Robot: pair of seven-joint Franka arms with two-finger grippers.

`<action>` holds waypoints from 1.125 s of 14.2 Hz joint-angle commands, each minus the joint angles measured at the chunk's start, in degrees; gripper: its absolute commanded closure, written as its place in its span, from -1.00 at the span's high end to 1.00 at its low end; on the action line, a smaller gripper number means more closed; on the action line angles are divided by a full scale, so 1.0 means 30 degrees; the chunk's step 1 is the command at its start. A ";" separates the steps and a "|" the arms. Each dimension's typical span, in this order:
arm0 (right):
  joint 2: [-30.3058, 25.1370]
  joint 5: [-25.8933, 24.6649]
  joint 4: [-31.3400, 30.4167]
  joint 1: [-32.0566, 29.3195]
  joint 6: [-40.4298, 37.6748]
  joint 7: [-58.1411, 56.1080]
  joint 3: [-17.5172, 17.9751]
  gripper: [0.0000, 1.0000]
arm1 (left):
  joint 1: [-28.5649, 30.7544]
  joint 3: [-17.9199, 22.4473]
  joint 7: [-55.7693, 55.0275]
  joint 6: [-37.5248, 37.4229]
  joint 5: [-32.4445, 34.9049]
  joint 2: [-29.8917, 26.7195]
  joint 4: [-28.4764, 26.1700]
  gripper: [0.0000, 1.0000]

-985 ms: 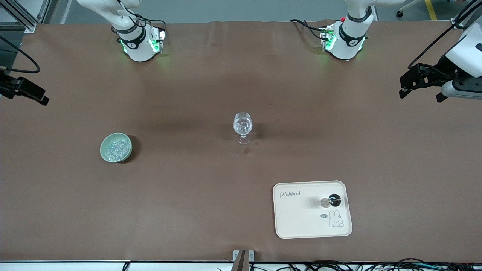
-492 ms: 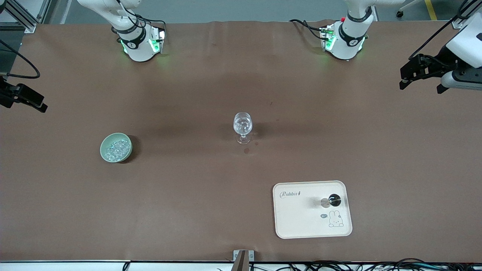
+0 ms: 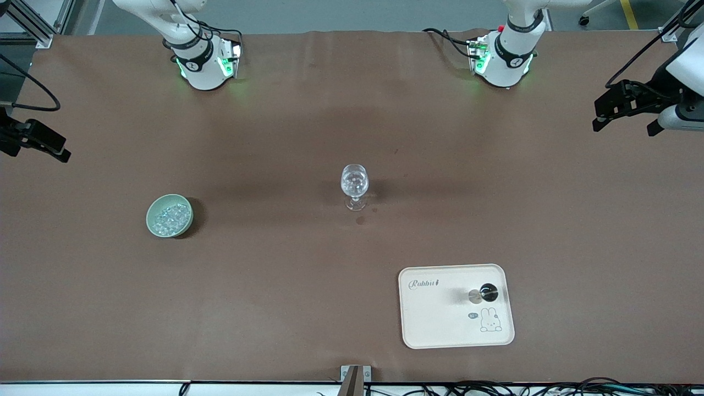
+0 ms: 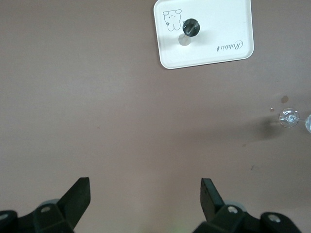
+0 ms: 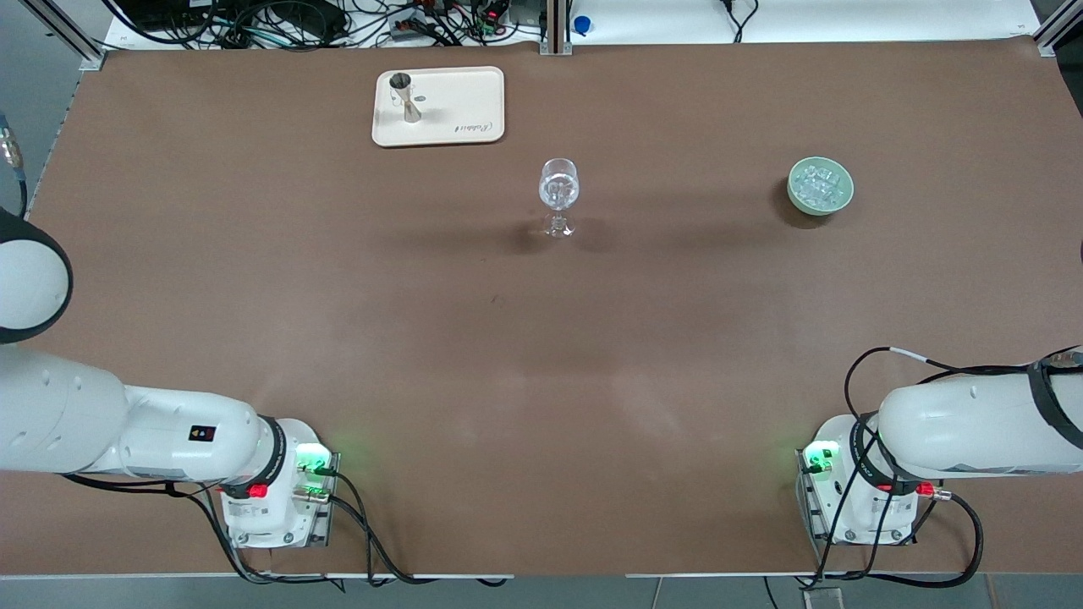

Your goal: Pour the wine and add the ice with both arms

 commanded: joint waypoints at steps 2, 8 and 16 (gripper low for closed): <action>-0.0590 0.0311 -0.0575 -0.0181 0.0191 -0.0137 0.0162 1.00 | -0.0053 -0.0009 -0.0276 -0.0394 0.0423 -0.0311 -0.0001 1.00; -0.0590 0.0310 -0.0575 -0.0181 0.0190 -0.0137 0.0161 1.00 | -0.0024 -0.0449 -0.1067 -0.0423 0.0568 -0.0546 -0.0207 1.00; -0.0590 0.0310 -0.0575 -0.0210 0.0190 -0.0253 0.0161 1.00 | 0.0006 -0.0449 -0.1155 -0.0423 0.0511 -0.0546 -0.0265 1.00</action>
